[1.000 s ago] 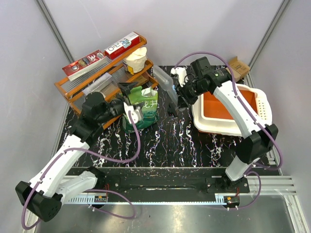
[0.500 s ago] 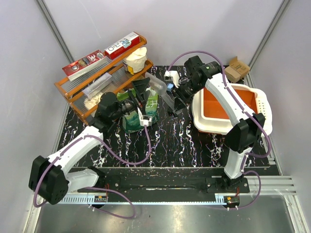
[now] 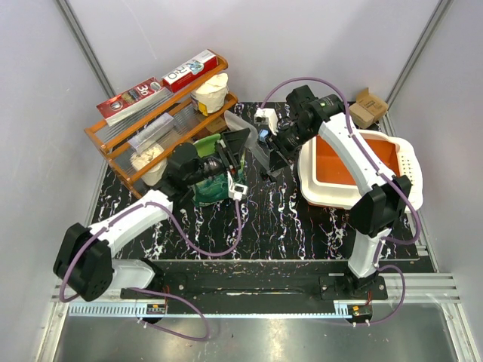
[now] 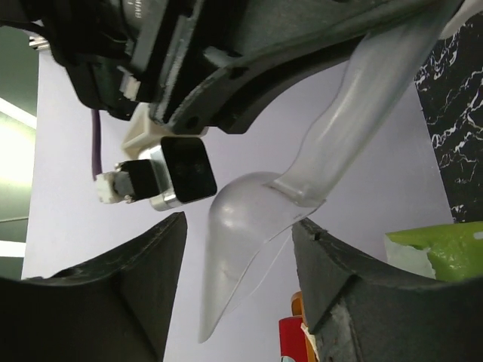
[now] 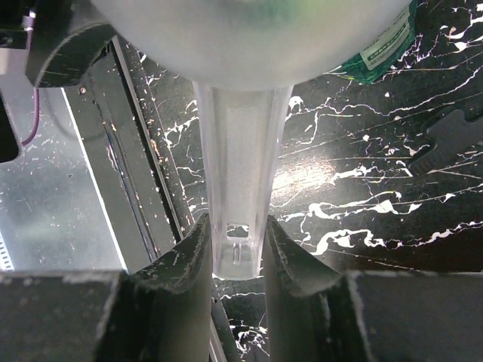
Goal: Fill the litter box with clean litter
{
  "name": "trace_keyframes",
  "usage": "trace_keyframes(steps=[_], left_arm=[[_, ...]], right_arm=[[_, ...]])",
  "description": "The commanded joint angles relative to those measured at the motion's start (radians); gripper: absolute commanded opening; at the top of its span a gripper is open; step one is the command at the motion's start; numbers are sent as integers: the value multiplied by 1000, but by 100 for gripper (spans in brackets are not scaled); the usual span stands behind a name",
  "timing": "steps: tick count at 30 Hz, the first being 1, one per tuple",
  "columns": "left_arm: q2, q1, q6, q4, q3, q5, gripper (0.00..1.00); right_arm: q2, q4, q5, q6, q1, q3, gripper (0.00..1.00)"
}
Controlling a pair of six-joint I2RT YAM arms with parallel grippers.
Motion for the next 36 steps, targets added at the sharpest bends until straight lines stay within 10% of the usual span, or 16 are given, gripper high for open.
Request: trace_keyframes(steps=[1, 7, 13, 18, 25, 36], left_arm=[[34, -3, 72, 29, 64, 11, 57], [60, -11, 81, 55, 67, -38, 0], [57, -24, -20, 40, 111, -165, 0], [49, -67, -363, -306, 351, -406, 0], [170, -55, -1063, -939, 815, -405, 0], [124, -52, -1232, -947, 699, -356, 0]], right_arm=[[-12, -127, -28, -21, 3, 37, 0], [-18, -124, -16, -11, 1, 28, 4], [-46, -51, -49, 60, -116, 181, 56], [-187, 454, -80, 445, -265, 157, 90], [-288, 932, -19, 673, -270, -21, 98], [-296, 1083, -273, 986, -270, -153, 96]])
